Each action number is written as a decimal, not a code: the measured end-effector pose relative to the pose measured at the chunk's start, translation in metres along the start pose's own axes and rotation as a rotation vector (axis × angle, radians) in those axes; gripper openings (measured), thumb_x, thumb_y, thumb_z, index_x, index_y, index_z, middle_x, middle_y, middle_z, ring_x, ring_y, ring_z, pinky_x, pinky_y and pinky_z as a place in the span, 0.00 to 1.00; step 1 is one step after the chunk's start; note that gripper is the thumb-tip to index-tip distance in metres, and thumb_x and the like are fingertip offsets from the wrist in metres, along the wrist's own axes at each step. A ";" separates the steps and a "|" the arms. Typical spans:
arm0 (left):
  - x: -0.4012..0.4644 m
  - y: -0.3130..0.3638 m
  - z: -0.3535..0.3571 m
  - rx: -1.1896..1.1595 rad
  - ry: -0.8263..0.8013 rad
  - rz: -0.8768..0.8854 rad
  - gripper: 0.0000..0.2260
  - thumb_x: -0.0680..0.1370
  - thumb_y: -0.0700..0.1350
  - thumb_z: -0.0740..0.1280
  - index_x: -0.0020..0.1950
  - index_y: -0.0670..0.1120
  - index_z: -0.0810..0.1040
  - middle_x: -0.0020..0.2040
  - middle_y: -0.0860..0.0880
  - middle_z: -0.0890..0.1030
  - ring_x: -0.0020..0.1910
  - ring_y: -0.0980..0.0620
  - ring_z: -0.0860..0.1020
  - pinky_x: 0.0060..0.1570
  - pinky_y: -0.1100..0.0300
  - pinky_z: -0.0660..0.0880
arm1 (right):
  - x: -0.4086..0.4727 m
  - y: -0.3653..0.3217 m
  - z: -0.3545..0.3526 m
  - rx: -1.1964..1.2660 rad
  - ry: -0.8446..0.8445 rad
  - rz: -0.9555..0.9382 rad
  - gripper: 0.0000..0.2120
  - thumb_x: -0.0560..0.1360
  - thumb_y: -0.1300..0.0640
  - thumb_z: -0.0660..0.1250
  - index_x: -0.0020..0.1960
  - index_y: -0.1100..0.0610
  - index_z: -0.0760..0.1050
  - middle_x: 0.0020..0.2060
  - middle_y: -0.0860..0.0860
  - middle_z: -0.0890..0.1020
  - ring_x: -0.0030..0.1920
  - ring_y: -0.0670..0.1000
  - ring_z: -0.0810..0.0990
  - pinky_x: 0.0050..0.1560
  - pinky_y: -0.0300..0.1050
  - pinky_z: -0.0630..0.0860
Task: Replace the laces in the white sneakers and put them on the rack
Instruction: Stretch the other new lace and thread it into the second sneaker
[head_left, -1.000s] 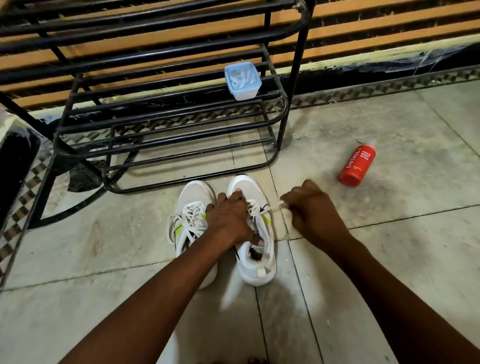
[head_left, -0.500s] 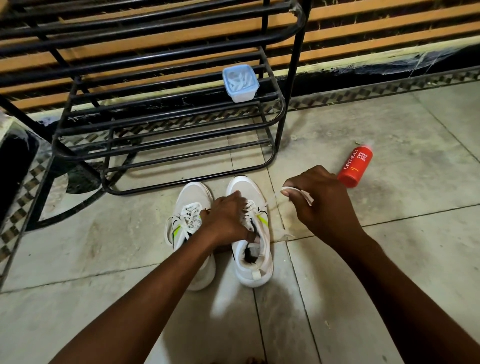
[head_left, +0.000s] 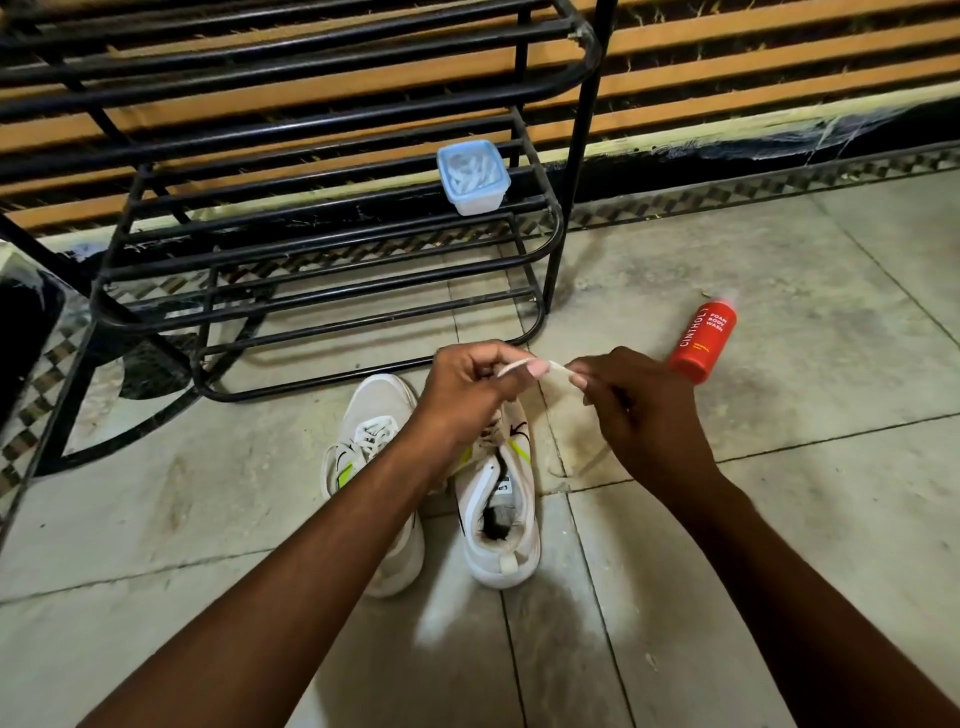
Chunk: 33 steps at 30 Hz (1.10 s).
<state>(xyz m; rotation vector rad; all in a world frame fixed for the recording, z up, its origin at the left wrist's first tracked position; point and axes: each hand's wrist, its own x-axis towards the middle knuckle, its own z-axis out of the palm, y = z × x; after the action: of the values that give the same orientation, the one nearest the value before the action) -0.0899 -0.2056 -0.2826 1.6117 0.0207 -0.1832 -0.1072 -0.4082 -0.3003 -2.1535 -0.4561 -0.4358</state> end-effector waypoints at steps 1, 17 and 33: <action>-0.001 -0.001 0.000 -0.040 0.082 -0.007 0.02 0.78 0.41 0.75 0.48 0.42 0.86 0.40 0.41 0.84 0.39 0.52 0.79 0.43 0.59 0.75 | -0.005 0.005 0.002 -0.060 -0.056 -0.037 0.11 0.79 0.64 0.64 0.56 0.58 0.83 0.38 0.52 0.78 0.36 0.51 0.78 0.38 0.48 0.75; 0.005 -0.026 -0.021 -0.394 0.468 -0.072 0.03 0.83 0.36 0.65 0.51 0.42 0.78 0.52 0.41 0.87 0.52 0.46 0.85 0.47 0.55 0.81 | -0.080 0.104 0.002 -0.577 -0.260 0.280 0.03 0.78 0.59 0.67 0.50 0.57 0.79 0.42 0.51 0.74 0.31 0.60 0.76 0.28 0.46 0.69; 0.005 -0.051 -0.008 0.531 0.173 0.159 0.19 0.76 0.51 0.73 0.67 0.56 0.79 0.57 0.55 0.73 0.62 0.50 0.74 0.59 0.49 0.78 | -0.064 0.067 0.028 0.257 -0.074 0.653 0.11 0.81 0.55 0.68 0.42 0.56 0.83 0.31 0.54 0.82 0.29 0.50 0.76 0.35 0.45 0.72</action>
<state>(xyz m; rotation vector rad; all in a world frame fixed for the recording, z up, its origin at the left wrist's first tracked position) -0.0905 -0.1953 -0.3337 2.1450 -0.0249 0.0850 -0.1279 -0.4335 -0.3918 -1.9320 0.1574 0.0681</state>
